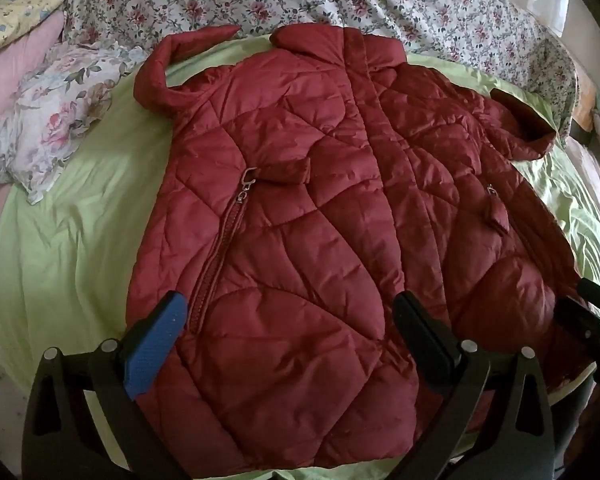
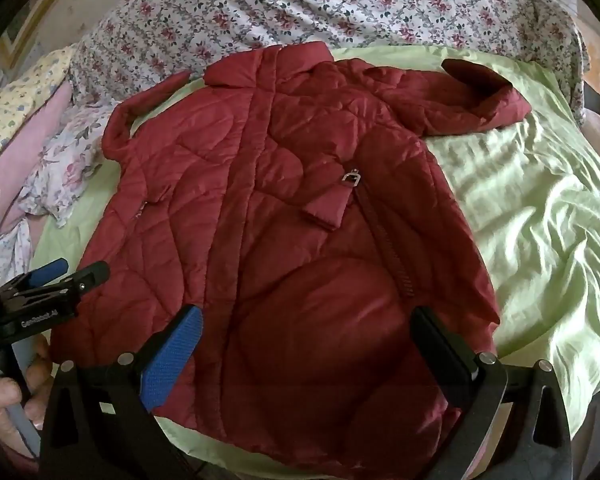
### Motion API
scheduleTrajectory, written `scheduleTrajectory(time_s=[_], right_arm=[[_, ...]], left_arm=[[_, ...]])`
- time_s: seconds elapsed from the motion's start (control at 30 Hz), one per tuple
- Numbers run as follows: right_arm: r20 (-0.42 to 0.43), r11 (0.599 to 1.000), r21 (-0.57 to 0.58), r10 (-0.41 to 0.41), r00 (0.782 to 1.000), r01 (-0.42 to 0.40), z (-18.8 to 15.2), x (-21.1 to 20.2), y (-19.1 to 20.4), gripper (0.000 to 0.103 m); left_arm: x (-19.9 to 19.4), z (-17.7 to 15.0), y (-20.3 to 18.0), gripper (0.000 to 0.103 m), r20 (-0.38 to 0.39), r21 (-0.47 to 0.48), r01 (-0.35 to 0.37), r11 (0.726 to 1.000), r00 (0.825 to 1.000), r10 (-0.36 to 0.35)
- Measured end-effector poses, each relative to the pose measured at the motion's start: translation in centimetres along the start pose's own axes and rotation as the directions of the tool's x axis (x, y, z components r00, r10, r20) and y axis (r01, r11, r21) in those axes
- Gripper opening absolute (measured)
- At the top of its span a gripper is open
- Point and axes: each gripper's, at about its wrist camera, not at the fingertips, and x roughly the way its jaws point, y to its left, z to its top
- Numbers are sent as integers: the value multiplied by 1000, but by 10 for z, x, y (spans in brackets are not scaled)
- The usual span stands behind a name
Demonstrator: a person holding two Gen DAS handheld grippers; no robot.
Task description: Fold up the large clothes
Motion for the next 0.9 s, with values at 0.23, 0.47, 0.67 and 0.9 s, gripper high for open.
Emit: scheduleTrajectory(time_s=[0.23,0.47,0.67,0.9], right_arm=[[0,1000,0,5,1000,-5,2,-1,2,103],[6,1000,-4,14,1000,-14,4,-1,2,103],[17,999,4,34,999,-34,4,-2,2,103],[42,997,8,71,997,-71,8,-3,1,103]], left_arm=[[-1,-1,1,103,-1,2,1,1000,1000,-1],[0,-1,0,103,5,5,-3,1000,1000,3],[0,-1,0,103,5,5,-3,1000,1000,3],[6,1,-2,103,0,7,23,1000,1000,-23]])
